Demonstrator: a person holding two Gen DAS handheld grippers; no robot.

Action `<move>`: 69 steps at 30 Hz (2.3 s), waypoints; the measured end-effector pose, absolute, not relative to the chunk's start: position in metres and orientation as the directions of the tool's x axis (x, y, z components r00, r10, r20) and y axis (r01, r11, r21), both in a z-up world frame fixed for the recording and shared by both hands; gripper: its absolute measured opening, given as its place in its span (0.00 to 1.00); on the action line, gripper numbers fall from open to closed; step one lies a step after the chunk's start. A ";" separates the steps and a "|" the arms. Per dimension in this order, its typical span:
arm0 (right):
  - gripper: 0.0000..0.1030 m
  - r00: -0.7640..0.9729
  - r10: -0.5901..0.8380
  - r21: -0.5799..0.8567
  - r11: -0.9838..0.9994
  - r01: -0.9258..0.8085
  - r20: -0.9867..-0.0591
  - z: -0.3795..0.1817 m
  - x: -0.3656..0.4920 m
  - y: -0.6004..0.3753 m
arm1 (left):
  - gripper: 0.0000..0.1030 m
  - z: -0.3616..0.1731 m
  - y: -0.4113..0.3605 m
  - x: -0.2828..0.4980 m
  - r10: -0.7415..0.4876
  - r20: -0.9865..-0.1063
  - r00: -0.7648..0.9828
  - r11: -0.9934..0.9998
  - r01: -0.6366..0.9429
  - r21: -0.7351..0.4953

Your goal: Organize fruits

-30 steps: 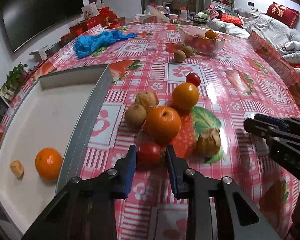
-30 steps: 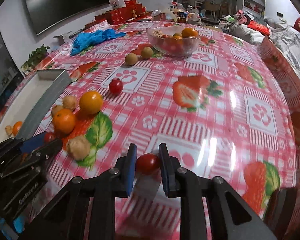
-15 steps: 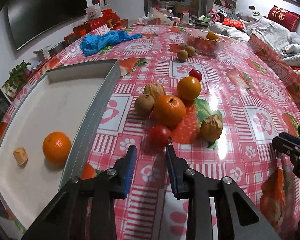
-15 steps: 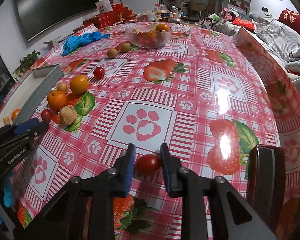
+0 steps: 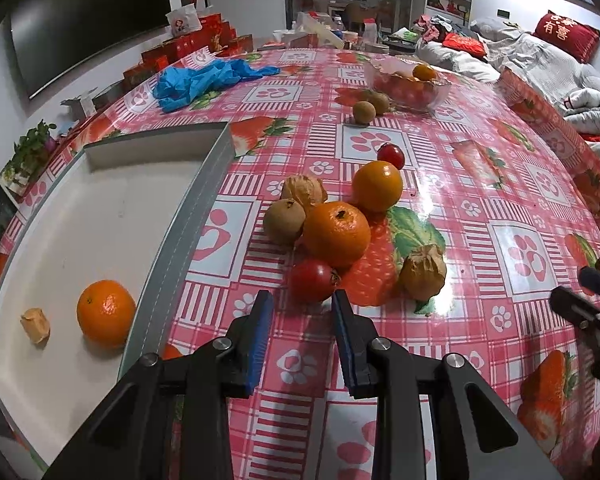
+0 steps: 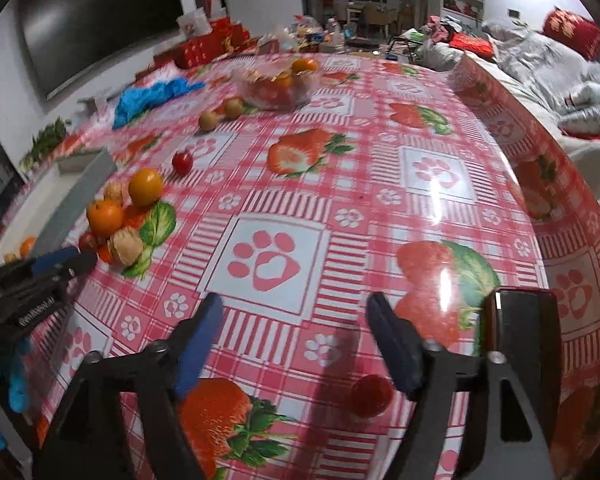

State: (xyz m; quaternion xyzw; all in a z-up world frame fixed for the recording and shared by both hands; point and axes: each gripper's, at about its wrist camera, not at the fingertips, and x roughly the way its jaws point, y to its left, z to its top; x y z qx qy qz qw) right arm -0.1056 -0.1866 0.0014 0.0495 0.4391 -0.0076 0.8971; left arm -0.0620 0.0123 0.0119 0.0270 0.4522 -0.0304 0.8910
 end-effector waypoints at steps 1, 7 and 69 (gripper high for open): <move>0.79 0.626 0.034 0.100 0.993 0.070 -0.779 0.005 -0.109 -0.192 | 0.31 0.012 0.011 -0.062 -0.031 -0.808 0.588 0.996 0.082 0.021; 0.80 0.636 0.023 0.137 0.982 0.130 -0.771 0.010 -0.118 -0.215 | 0.92 0.018 0.011 -0.075 -0.015 -0.784 0.621 0.996 0.080 0.045; 0.24 0.588 -0.073 0.018 0.989 0.147 -0.805 -0.009 -0.156 -0.209 | 0.28 0.011 0.012 -0.065 -0.092 -0.805 0.586 0.991 0.130 -0.018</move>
